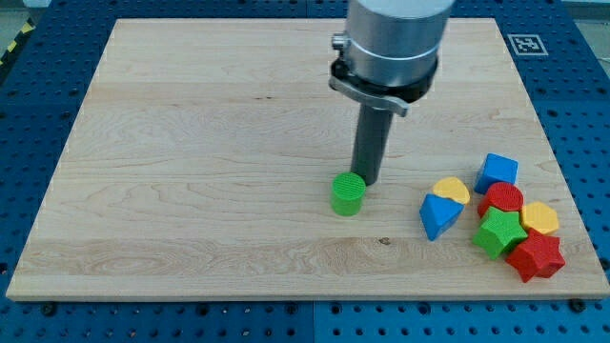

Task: Move the green circle to the bottom center

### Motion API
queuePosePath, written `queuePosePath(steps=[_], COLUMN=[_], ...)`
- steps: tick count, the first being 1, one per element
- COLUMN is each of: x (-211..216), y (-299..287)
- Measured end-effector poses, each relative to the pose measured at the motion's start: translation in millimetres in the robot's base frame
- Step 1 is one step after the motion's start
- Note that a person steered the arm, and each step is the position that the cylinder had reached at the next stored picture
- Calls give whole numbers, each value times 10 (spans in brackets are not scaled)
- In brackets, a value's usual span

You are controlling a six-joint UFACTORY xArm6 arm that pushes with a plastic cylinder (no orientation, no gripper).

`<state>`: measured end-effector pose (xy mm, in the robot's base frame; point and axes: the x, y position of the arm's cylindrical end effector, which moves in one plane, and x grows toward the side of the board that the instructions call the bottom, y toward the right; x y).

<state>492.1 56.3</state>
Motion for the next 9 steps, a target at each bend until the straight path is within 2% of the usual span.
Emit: queuePosePath(steps=[2,4,6,9], x=[8,52,321,491], y=[-320,-349,-438,-481])
